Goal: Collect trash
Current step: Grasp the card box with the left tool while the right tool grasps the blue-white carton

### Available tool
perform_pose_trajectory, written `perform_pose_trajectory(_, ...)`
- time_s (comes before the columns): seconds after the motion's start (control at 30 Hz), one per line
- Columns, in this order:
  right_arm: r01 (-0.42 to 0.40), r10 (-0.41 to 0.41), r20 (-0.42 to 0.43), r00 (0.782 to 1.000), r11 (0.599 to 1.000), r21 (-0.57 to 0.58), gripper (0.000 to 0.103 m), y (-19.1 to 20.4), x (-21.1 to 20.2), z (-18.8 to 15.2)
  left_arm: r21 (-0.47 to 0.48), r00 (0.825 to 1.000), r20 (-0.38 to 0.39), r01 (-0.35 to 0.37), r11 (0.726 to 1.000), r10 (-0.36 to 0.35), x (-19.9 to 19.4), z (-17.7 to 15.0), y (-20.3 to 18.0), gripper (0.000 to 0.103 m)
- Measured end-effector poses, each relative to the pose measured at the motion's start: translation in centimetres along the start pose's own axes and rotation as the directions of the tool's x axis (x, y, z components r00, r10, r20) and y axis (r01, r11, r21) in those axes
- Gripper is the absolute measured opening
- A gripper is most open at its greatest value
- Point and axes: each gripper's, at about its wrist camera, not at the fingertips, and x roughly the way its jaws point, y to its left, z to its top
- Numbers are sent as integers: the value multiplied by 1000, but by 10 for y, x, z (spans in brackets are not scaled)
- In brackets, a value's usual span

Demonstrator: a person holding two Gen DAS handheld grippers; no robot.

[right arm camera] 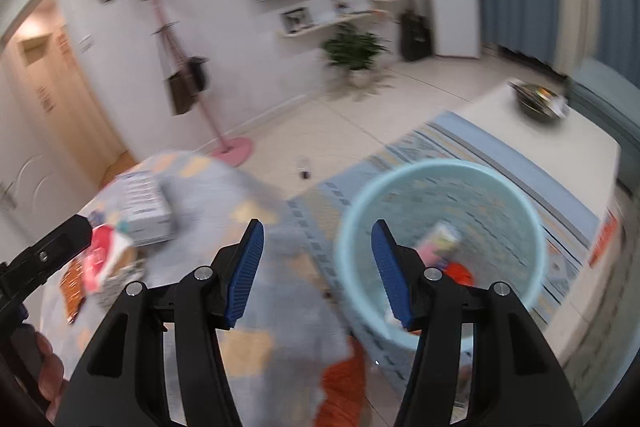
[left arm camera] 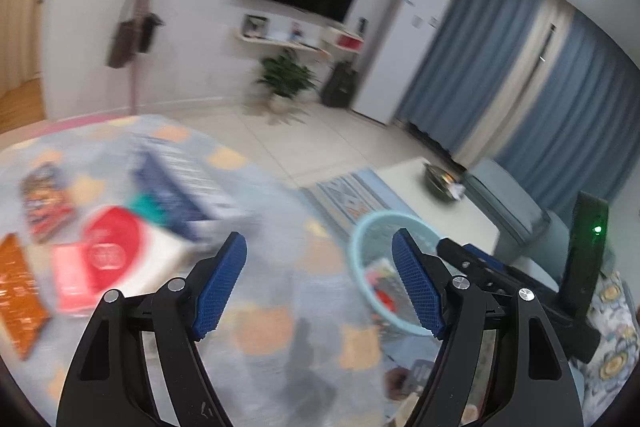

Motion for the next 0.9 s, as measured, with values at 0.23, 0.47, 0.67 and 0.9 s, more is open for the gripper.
perform_pose_trajectory(0.23, -185, 178, -50, 983, 965, -187, 60, 101, 22, 7, -106, 976, 58, -202, 974, 209, -57, 7, 86, 74)
perform_pose_trajectory(0.47, -267, 234, -150, 961, 929, -257, 73, 157, 67, 12, -198, 945, 35, -314, 929, 327, -76, 24, 166, 79)
perform_pose_trajectory(0.67, -294, 241, -222, 945, 921, -255, 82, 175, 111, 25, -247, 944, -69, -330, 911, 324, -50, 38, 217, 82)
perform_pose_trajectory(0.9, -329, 252, -306, 918, 915, -234, 82, 181, 152, 32, -279, 926, -212, -363, 889, 312, 9, 45, 236, 84)
